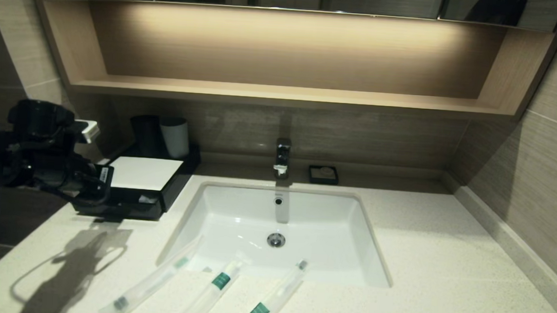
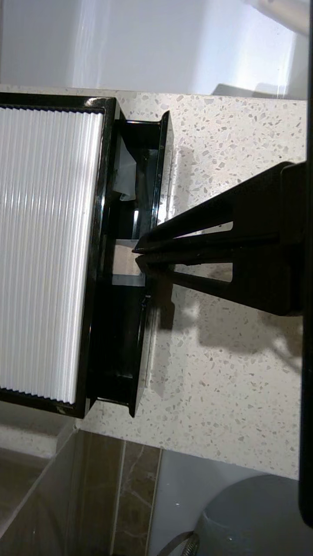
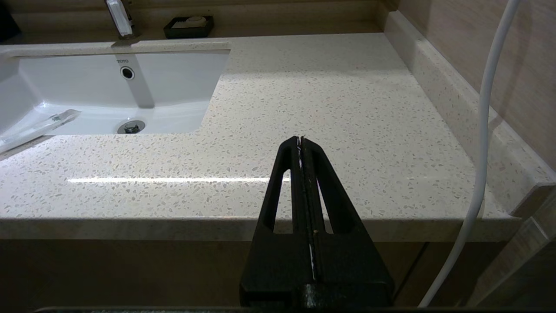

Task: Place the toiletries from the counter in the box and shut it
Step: Open the drawer

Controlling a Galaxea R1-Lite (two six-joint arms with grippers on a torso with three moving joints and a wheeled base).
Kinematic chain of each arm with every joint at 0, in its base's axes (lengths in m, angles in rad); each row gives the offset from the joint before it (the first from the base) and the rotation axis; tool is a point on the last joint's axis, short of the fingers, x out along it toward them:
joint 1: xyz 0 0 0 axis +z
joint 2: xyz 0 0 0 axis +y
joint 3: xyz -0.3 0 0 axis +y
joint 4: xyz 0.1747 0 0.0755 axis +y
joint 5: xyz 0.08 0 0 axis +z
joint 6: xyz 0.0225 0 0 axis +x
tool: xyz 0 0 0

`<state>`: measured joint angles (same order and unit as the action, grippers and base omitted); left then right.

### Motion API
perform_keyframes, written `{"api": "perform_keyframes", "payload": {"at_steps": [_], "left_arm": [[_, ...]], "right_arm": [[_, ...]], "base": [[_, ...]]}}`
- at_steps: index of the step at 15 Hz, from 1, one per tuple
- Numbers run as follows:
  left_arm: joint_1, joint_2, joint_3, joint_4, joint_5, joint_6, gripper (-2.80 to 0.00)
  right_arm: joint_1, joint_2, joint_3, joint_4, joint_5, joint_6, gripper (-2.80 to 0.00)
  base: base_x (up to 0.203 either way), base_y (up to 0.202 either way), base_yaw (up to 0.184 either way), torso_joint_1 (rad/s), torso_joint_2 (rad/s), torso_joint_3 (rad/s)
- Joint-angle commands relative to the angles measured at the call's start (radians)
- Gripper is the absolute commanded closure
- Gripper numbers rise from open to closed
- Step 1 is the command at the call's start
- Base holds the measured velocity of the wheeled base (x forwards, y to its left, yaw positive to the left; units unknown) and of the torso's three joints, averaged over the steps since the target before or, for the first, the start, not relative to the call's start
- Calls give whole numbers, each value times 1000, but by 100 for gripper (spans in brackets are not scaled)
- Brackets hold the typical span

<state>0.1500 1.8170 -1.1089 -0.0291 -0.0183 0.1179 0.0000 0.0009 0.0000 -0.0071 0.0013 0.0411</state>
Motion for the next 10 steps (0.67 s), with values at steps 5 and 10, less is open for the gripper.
{"api": "perform_keyframes", "payload": {"at_steps": [5,10], "left_arm": [[0,116,-42,8,1,0,0],[0,110,-19,9,1,0,0]], "right_arm": [[0,1,0,-1,0,0,0],[0,1,0,-1,0,0,0]], "base": [[0,0,0,0,0,0],[0,0,0,0,0,0]]}}
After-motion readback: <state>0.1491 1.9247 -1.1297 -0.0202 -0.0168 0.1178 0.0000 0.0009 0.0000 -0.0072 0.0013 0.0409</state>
